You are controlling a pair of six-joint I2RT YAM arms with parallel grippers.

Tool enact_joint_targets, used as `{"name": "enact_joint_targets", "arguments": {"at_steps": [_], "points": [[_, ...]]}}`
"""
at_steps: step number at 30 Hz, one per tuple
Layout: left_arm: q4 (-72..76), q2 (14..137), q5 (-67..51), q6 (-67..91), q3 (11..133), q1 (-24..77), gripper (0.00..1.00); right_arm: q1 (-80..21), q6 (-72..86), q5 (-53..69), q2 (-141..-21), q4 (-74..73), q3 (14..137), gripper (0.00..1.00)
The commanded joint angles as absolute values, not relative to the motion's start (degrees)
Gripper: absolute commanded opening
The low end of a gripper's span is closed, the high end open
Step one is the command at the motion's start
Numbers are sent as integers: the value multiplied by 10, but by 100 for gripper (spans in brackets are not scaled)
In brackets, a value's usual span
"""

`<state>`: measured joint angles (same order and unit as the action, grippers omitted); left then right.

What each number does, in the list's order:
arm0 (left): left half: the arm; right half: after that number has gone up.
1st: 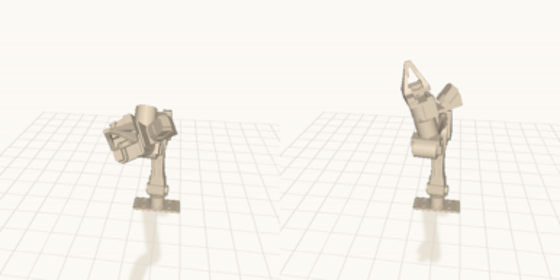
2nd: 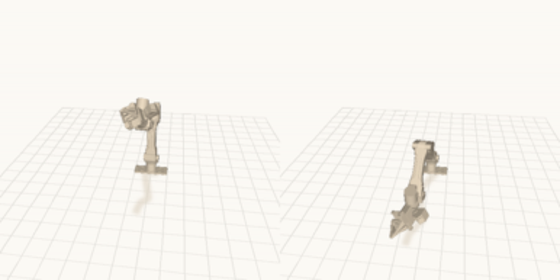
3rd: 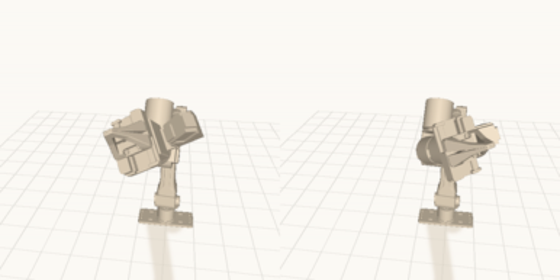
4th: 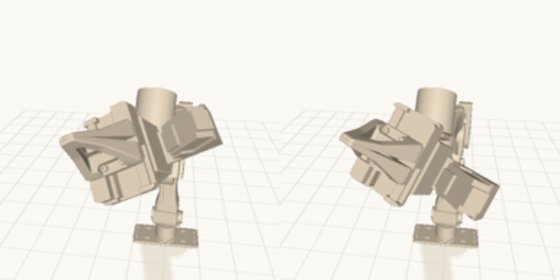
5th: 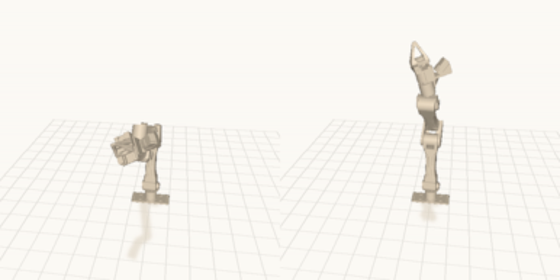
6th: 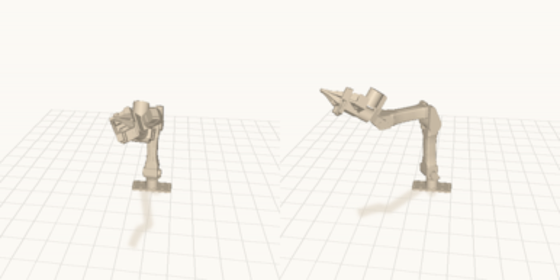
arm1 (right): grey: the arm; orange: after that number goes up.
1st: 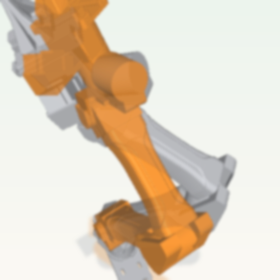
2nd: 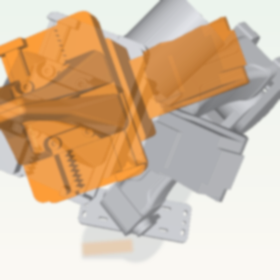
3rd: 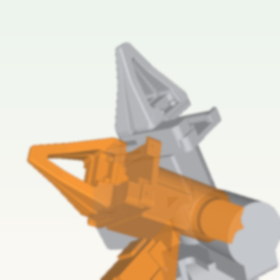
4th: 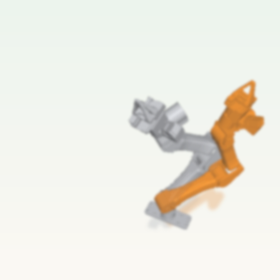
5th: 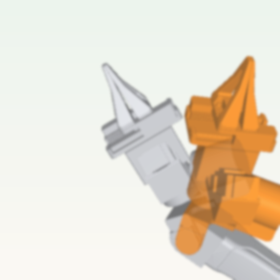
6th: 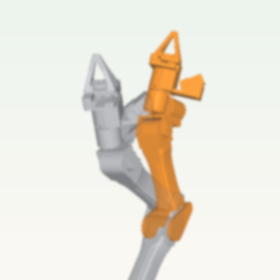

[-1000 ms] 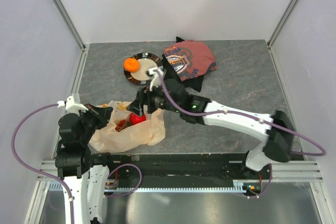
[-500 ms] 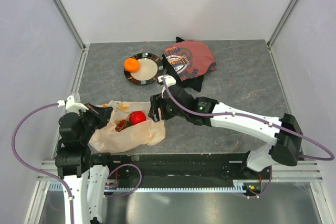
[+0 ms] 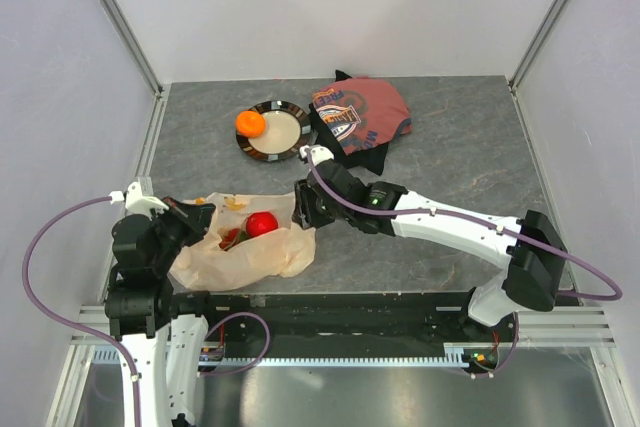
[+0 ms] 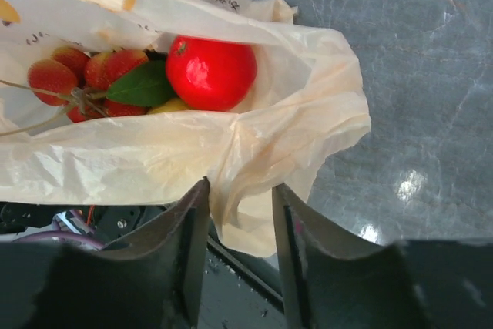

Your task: Place the fruits into the plastic bag

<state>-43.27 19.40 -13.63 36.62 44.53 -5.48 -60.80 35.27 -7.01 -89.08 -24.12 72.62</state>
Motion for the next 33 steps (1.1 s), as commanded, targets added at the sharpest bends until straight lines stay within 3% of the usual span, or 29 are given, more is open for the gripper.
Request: {"name": "enact_joint_targets", "arguments": {"at_steps": [1, 4, 12, 20, 28, 33], "points": [[-423, 202, -142, 368, 448, -55, 2, -585, 343, -25, -865, -136, 692, 32], [-408, 207, -151, 373, 449, -54, 2, -572, 337, -16, -833, -87, 673, 0], [-355, 333, -251, 298, 591, -55, 2, -573, 223, -110, -705, -70, 752, 0], [-337, 407, -323, 330, 711, -55, 2, -573, 202, -162, -649, -102, 819, 0], [-258, 458, -421, 374, 654, -53, 2, -574, 183, -218, -610, -107, 802, 0], [-243, 496, -409, 347, 613, -7, 1, -573, 221, -326, -582, -126, 694, 0]]}}
